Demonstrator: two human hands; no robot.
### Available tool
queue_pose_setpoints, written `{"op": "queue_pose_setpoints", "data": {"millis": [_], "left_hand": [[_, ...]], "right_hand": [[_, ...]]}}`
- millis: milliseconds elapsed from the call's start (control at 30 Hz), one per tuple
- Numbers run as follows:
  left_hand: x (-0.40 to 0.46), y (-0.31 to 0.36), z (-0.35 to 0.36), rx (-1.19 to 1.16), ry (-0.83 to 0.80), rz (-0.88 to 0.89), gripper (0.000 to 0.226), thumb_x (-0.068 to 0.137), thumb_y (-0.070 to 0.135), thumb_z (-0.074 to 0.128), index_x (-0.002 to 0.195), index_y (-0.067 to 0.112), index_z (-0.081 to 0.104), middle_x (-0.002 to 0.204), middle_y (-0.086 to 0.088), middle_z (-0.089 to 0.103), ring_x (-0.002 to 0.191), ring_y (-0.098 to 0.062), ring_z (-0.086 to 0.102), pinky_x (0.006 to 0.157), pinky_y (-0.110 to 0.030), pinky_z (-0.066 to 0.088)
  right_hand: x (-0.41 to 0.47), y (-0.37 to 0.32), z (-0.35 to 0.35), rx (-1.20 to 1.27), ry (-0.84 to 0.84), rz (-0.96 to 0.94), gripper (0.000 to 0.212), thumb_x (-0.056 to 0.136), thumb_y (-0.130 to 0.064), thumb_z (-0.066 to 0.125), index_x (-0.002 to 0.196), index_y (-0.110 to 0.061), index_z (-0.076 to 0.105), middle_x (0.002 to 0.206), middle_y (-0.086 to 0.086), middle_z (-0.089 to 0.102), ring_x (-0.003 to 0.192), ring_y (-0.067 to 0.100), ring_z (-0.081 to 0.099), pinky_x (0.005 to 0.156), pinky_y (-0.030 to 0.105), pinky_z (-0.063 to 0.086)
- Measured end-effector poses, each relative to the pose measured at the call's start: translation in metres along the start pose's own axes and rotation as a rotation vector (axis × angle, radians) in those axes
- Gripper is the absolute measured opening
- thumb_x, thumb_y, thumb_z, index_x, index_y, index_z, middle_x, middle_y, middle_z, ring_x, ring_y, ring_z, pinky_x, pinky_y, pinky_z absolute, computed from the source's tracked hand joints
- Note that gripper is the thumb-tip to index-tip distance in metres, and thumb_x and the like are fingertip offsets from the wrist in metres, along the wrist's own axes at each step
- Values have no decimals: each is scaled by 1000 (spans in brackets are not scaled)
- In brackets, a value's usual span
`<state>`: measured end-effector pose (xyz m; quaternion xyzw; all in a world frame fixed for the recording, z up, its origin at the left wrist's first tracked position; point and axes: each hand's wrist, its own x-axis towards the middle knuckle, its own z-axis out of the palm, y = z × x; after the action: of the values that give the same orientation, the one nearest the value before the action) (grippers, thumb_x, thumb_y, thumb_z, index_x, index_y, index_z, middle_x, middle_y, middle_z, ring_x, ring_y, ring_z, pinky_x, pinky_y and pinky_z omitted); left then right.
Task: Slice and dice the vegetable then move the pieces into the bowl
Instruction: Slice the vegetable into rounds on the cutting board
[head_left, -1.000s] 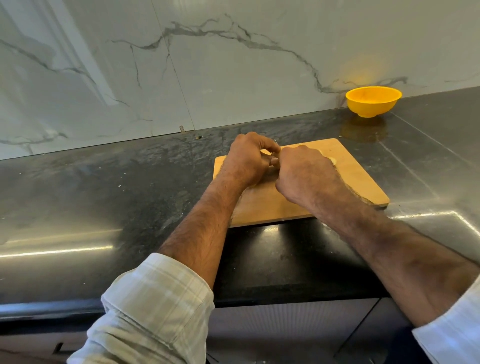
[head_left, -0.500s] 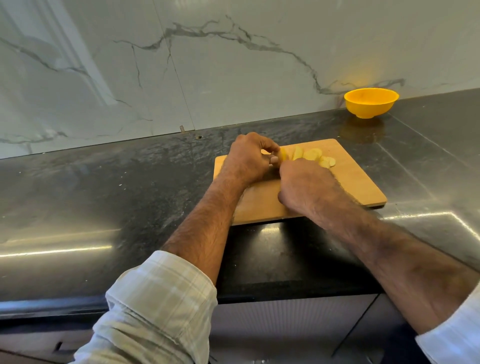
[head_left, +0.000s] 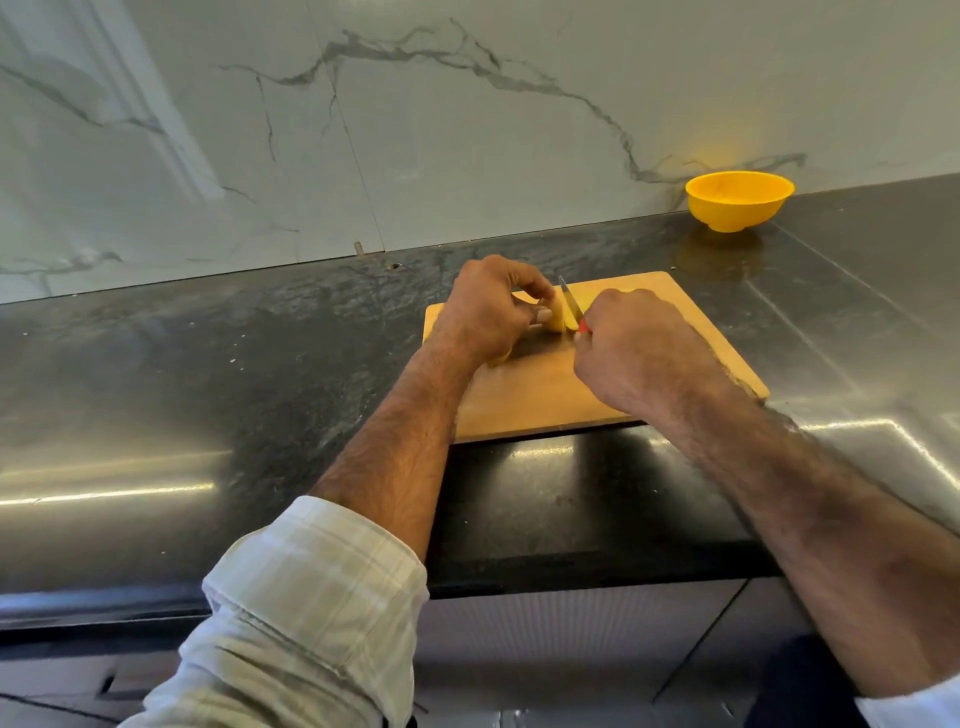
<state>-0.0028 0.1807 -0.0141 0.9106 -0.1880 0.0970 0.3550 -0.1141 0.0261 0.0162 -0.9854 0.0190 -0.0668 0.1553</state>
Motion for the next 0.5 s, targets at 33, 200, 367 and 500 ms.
{"op": "queue_pose_setpoints", "data": {"millis": [33,200,367,500], "left_hand": [[0,0,0,1,1,3,17,89,16,84,99,29,82,105,15,73,98,-5,68,98,-39,59],[0,2,1,-10,15,1,16,89,15,84,101,25,84,107,11,77,99,-9,70,97,-40,61],[3,-3,4,9,29,-2,16,87,19,86,100,28,84,101,14,78,101,-10,70,96,-43,61],[5,-3,5,22,35,-7,15,87,19,86,98,29,85,98,17,77,100,-8,69,93,-43,62]], "right_hand": [[-2,-2,0,-3,6,-11,26,104,-30,59,124,-14,58,98,3,50,91,21,55,69,35,46],[-6,-7,3,-23,44,-51,31,104,-32,58,128,-13,58,102,4,52,90,19,51,70,33,44],[-3,-10,-2,-3,50,-57,31,104,-31,60,129,-13,62,101,6,59,90,19,59,71,32,51],[1,-13,-3,2,19,-42,32,103,-32,62,128,-13,63,85,-1,49,86,18,57,71,31,50]]}}
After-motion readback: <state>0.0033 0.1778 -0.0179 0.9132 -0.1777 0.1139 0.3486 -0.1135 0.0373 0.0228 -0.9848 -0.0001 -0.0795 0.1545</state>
